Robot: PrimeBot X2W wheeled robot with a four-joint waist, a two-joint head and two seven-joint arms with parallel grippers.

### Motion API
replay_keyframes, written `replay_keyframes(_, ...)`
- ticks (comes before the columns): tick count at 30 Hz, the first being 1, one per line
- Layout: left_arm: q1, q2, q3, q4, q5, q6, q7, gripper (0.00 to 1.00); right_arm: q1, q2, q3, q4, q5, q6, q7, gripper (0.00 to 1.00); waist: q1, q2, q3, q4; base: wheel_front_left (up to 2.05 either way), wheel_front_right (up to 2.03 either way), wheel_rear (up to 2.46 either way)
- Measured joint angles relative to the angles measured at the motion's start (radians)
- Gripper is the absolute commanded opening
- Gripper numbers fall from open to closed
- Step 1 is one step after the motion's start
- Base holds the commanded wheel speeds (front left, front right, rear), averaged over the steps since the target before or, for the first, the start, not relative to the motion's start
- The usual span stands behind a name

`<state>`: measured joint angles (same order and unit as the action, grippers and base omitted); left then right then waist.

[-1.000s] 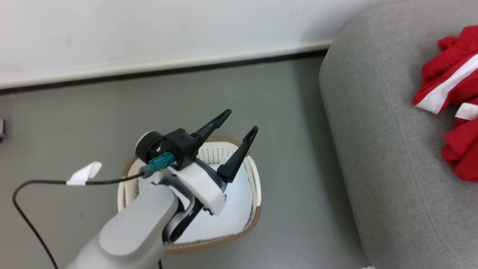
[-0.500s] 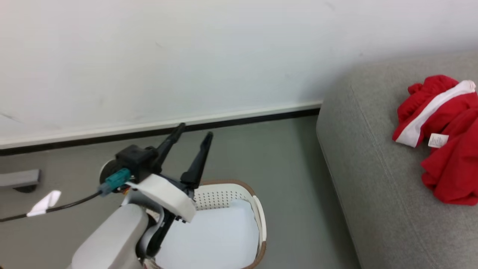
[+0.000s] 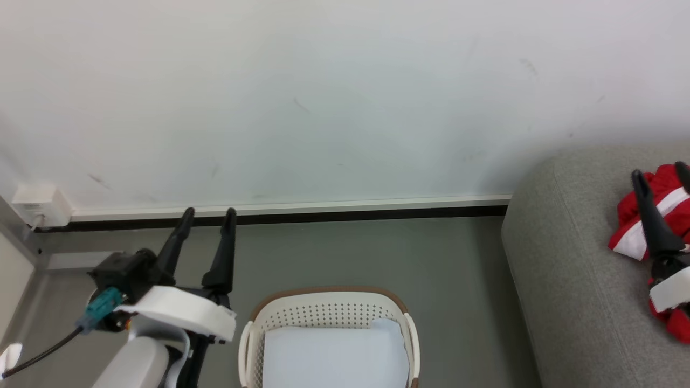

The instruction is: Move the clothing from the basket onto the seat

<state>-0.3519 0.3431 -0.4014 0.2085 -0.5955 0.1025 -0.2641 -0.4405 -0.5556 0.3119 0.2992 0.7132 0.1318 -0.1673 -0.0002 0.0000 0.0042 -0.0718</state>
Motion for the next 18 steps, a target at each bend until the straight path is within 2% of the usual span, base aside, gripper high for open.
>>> replay_keyframes(9, 0.151, -0.036, 0.165, -0.021, 0.073, 0.017, 0.000, 1.00, 0.147, 0.146, -0.062, -0.067, -0.103, 0.000, -0.082, 1.00, 0.0001, 0.0001, -0.024, 0.049, 0.00, 0.00, 0.00)
replay_keyframes(13, 0.188, -0.066, 0.204, -0.007, 0.106, 0.000, 0.000, 1.00, 0.227, 0.213, -0.092, -0.073, -0.130, 0.000, -0.091, 1.00, 0.0000, 0.0000, -0.026, 0.057, 0.00, 0.00, 0.00)
replay_keyframes(17, 0.208, -0.091, 0.232, 0.006, 0.145, -0.016, 0.000, 1.00, 0.266, 0.250, -0.101, -0.076, -0.161, 0.000, -0.094, 1.00, 0.0001, 0.0001, -0.026, 0.059, 0.00, 0.00, 0.00)
replay_keyframes(18, 0.220, -0.111, 0.244, 0.013, 0.165, -0.031, 0.000, 1.00, 0.284, 0.274, -0.112, -0.082, -0.175, 0.000, -0.095, 1.00, 0.0001, 0.0001, -0.026, 0.059, 0.00, 0.00, 0.00)
